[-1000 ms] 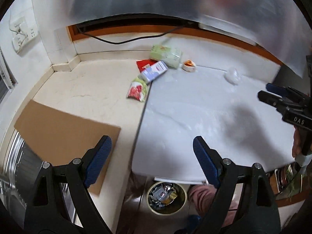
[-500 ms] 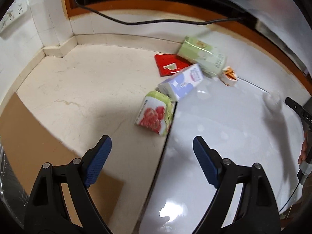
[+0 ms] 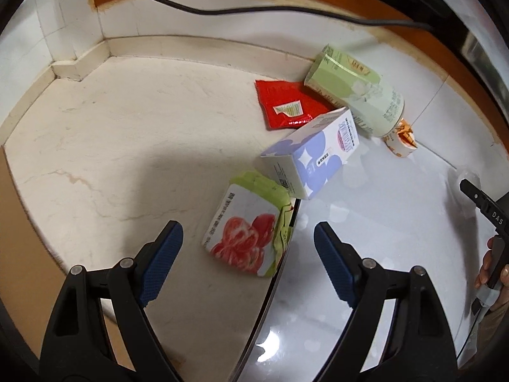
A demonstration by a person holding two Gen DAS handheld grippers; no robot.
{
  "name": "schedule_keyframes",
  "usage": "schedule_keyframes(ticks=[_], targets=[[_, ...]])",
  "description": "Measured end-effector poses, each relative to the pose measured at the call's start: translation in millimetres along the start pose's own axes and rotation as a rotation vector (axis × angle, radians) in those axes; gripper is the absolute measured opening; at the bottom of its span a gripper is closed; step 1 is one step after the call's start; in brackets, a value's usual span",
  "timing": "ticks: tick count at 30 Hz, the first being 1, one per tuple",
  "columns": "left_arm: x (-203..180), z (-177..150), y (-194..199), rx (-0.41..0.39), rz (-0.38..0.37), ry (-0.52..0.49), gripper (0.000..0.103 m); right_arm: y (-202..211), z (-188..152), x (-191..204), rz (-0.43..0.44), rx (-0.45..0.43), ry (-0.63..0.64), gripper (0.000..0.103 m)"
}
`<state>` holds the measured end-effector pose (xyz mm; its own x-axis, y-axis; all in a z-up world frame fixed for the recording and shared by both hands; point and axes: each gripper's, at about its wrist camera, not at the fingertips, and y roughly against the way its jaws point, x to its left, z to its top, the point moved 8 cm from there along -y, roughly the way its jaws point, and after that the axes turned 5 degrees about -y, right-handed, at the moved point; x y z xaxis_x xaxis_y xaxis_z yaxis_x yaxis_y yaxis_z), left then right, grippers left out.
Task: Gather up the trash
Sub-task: 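Grasp the clear plastic bag with the right gripper while the left gripper grasps the strawberry packet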
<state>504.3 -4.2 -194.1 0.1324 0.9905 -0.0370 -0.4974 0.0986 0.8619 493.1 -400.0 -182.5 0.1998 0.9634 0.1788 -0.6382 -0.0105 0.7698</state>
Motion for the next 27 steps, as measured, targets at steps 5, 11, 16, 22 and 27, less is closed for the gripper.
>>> schedule_keyframes(ticks=[5, 11, 16, 22, 27], targets=[[-5, -1, -13, 0.011, 0.025, -0.027, 0.072, -7, -5, 5, -0.005, 0.016, 0.019, 0.061], [-10, 2, -14, -0.001, 0.067, -0.064, 0.047, -5, -7, 8, 0.007, 0.009, 0.025, 0.049], [-14, -1, -10, -0.012, 0.059, -0.062, 0.029, 5, -10, 12, -0.017, -0.002, 0.07, 0.042], [-20, -11, 4, -0.005, 0.049, -0.06, 0.016, 36, -13, 26, 0.016, -0.034, 0.087, 0.039], [-24, -25, 29, -0.016, 0.029, -0.057, 0.016, 74, -18, 48, 0.06, -0.059, 0.112, 0.039]])
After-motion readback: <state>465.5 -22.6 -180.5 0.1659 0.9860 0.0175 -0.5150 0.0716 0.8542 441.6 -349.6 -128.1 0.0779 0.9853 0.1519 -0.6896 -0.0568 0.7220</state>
